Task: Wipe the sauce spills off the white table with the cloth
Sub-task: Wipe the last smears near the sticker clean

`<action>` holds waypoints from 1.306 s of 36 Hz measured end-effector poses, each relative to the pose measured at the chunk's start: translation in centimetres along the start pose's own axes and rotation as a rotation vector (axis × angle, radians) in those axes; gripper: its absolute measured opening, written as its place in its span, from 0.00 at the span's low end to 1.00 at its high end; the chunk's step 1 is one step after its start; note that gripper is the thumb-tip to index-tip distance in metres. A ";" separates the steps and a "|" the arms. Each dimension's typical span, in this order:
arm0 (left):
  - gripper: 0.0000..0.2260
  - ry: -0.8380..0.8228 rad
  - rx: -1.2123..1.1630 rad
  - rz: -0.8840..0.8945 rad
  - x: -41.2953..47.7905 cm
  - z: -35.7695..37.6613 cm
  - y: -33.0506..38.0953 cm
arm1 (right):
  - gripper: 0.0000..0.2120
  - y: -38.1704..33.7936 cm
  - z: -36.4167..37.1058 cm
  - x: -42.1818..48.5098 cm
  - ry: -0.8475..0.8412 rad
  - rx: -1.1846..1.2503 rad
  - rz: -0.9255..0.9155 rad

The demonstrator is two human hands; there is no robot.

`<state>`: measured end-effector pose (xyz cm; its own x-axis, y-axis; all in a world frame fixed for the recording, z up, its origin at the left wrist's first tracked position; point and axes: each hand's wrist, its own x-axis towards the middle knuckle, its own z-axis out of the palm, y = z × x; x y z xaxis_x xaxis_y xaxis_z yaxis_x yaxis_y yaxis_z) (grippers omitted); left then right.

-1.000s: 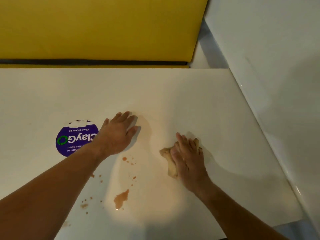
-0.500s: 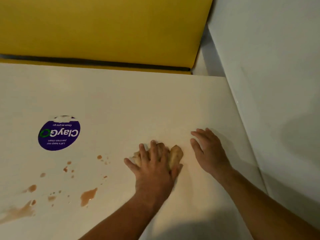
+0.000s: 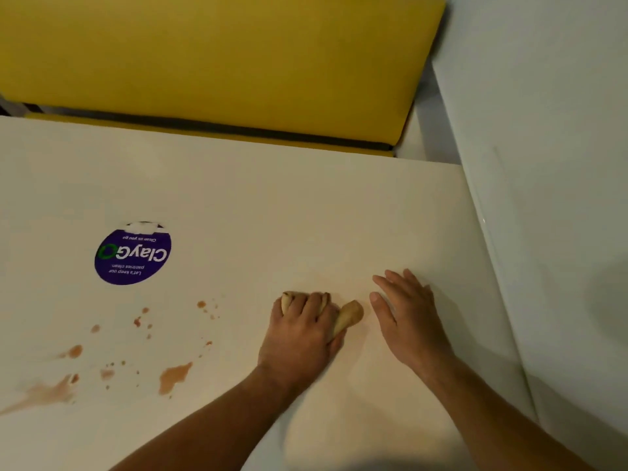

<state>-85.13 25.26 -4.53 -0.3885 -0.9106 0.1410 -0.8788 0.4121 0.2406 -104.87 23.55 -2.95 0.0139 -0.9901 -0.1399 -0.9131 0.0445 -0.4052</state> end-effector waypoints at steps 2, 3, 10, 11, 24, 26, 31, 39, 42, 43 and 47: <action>0.17 0.050 -0.007 0.008 0.0 -1.1 -1.3 | 0.30 -0.7 0.1 -0.1 0.007 0.001 -0.031; 0.18 0.055 -0.005 -0.005 -0.1 -1.9 -2.2 | 0.31 -1.0 0.2 -0.1 0.003 0.001 -0.046; 0.26 0.021 0.068 -0.227 1.3 -6.8 -12.1 | 0.34 -5.5 2.2 0.7 -0.096 -0.072 -0.097; 0.27 0.019 0.066 -0.235 1.5 -7.0 -13.3 | 0.34 -6.3 2.5 1.0 -0.110 -0.090 -0.097; 0.32 -0.200 0.122 -0.495 1.7 -3.5 -13.5 | 0.27 -9.9 4.5 2.3 -0.188 -0.284 0.016; 0.31 -0.200 0.140 -0.525 2.0 -3.5 -12.8 | 0.27 -10.1 4.5 2.2 -0.183 -0.288 0.024; 0.26 -0.153 0.102 -0.423 1.1 -3.1 -12.0 | 0.27 -9.8 4.4 2.4 -0.174 -0.312 0.022; 0.21 -0.107 -0.030 0.053 -5.3 -3.9 -13.6 | 0.27 -9.8 4.6 2.4 -0.187 -0.323 0.027; 0.23 -0.148 0.013 0.057 -6.7 -4.7 -15.9 | 0.27 -10.0 4.6 2.2 -0.198 -0.285 0.053; 0.24 -0.151 0.025 0.019 -7.0 -5.1 -16.6 | 0.27 -10.1 4.7 2.1 -0.195 -0.270 0.063; 0.26 -0.154 0.107 -0.228 -7.4 -6.5 -18.8 | 0.26 -10.6 4.9 1.8 -0.188 -0.219 0.097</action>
<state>-63.96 24.47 -3.84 -0.2075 -0.9767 -0.0542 -0.9694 0.1979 0.1454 -93.17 21.99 -3.32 -0.0213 -0.9396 -0.3417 -0.9797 0.0878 -0.1802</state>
